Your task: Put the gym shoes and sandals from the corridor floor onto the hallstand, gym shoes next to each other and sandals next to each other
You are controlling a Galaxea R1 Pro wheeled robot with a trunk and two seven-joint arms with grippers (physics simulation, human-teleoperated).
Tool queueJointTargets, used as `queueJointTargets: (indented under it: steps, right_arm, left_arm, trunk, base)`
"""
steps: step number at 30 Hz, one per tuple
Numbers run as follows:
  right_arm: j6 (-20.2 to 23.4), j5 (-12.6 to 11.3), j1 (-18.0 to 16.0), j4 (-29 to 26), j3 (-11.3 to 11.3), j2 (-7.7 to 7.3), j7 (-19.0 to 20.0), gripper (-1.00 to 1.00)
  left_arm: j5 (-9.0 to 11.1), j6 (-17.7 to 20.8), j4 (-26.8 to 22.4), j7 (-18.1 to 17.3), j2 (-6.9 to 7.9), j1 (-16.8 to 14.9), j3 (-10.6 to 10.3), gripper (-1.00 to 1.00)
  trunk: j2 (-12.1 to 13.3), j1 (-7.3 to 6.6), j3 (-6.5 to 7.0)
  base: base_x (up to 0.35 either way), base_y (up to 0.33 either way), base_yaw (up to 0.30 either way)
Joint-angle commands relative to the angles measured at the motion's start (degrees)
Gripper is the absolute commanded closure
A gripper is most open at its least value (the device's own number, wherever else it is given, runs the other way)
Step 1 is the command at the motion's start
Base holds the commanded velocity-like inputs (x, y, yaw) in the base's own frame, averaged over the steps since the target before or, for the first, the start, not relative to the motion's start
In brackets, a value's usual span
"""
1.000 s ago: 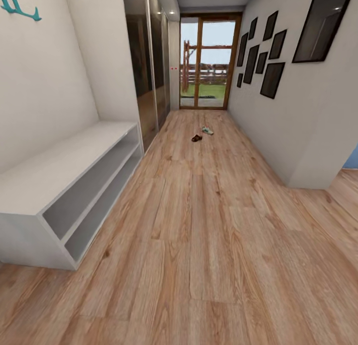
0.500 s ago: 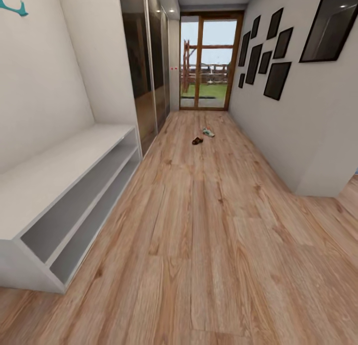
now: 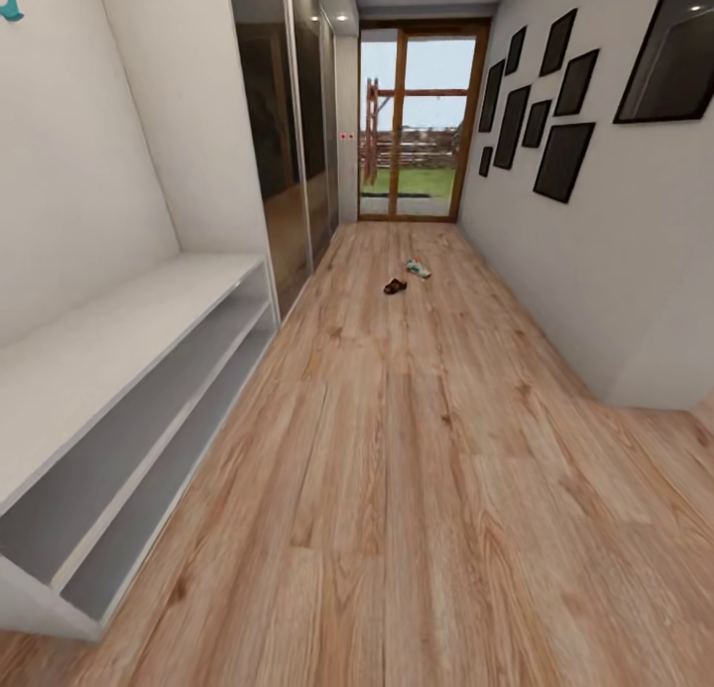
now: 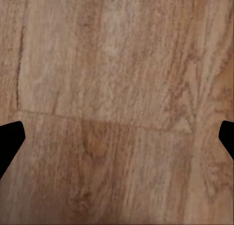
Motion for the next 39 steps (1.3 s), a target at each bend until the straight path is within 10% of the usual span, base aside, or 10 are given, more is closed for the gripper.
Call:
queueJointTargets:
  steps: [1,39]
  right_arm:
    - [-0.2,-0.6,0.0,0.1,0.4,-0.02,0.3,-1.0]
    - [-0.2,-0.6,0.0,0.1,0.4,-0.02,0.3,-1.0]
  left_arm:
    - [-0.6,-0.3,0.0,-0.3,-0.03,-0.1,0.4,-1.0]
    - [-0.4,-0.3,-0.1,-0.2,0.04,-0.1,0.6,-1.0]
  trunk:
    - [0.0,0.02,-0.05]
    - [0.0,0.02,-0.05]
  base:
    - [0.337,0.0,0.0]
    - [0.337,0.0,0.0]
